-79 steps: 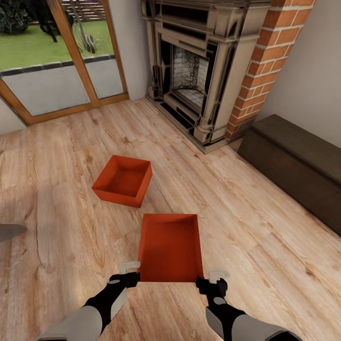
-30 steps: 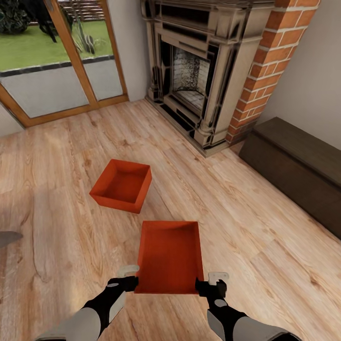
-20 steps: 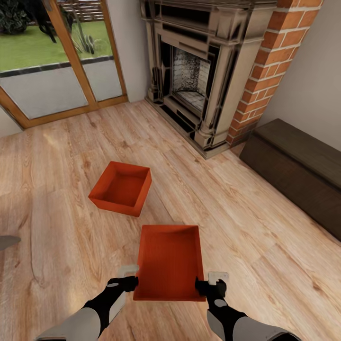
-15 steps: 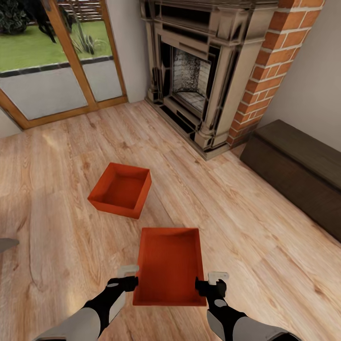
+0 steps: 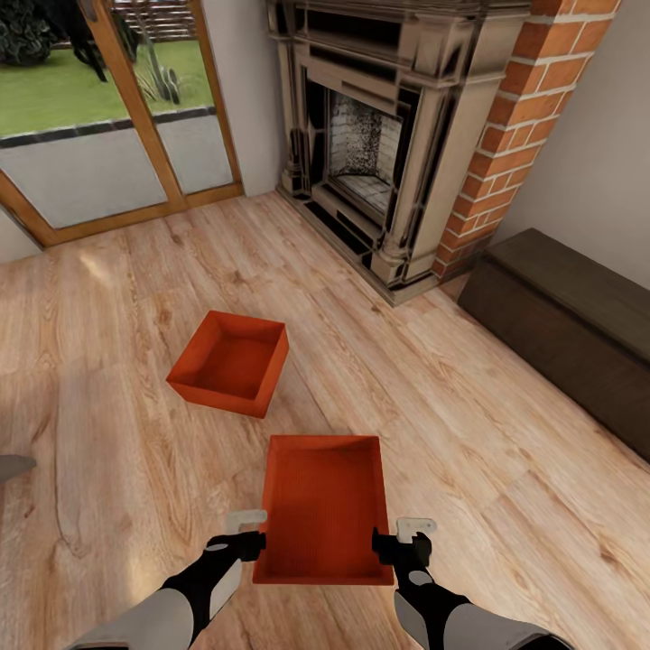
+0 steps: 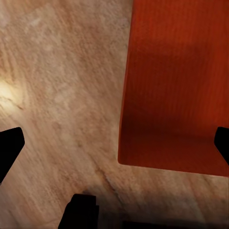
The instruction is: Move the two storage containers from the living room to the garage. In the garage, place one container on the floor and stack the other container on top of it (either order is fine).
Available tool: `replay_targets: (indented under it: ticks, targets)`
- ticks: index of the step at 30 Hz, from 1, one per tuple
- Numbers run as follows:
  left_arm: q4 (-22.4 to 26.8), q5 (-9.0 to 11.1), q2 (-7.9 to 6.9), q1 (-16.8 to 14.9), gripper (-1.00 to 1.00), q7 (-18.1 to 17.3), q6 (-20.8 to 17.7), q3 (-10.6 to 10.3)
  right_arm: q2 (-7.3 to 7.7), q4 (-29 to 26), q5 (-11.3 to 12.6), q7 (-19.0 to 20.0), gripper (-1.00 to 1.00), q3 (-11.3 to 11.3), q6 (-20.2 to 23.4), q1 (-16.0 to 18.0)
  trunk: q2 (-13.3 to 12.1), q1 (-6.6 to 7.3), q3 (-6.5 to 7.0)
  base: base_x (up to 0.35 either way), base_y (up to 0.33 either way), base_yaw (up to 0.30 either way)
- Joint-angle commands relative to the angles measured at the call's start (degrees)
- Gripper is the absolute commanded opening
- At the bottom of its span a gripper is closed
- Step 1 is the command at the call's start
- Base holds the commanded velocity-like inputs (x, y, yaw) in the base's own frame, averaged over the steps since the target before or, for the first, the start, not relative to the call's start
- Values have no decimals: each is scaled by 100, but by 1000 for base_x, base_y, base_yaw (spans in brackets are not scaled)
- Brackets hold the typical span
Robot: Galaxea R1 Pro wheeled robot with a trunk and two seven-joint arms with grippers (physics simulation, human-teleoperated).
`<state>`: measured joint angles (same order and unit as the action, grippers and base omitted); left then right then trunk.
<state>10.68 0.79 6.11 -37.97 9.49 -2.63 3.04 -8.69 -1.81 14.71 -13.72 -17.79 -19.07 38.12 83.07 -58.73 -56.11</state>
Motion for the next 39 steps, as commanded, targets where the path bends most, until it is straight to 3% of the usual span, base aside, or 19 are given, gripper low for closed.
replay_targets:
  ticks: [1, 5, 39]
  targets:
    - [12, 19, 4, 1, 100, 12, -29, 31, -2, 5, 50, -17, 100, -49, -17, 3, 2, 0, -3, 0, 0, 0]
    - [13, 33, 11, 1, 100, 15, -35, 38, -2, 5, 50, -17, 100, -49, -17, 5, 2, 0, -3, 0, 0, 0]
    - [13, 33, 13, 1, 100, 18, -44, 48, -2, 7, 101, -17, 100, -41, -14, 4, 1365, -747, -613, 0, 0, 0]
